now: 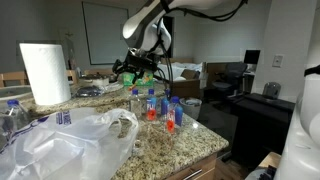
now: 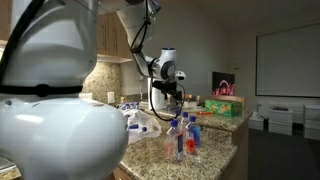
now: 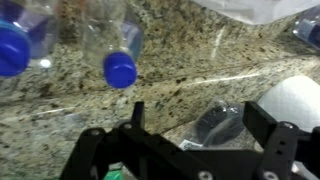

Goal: Put the bottles in the plastic

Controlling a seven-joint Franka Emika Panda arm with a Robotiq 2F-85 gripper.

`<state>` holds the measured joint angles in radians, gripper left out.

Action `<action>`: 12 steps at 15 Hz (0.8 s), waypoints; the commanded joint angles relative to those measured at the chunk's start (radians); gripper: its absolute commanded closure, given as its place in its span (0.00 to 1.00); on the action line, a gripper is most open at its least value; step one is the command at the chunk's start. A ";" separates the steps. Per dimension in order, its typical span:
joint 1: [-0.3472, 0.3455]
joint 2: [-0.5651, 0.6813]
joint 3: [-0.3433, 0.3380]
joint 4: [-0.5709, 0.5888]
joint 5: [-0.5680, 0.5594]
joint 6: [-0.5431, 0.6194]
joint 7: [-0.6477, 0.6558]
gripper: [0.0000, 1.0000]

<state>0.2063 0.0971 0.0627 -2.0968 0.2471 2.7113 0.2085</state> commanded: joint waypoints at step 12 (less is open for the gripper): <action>0.028 -0.041 -0.032 -0.034 -0.569 -0.149 0.485 0.00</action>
<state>0.2626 0.0768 -0.0129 -2.1298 -0.3215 2.5923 0.6816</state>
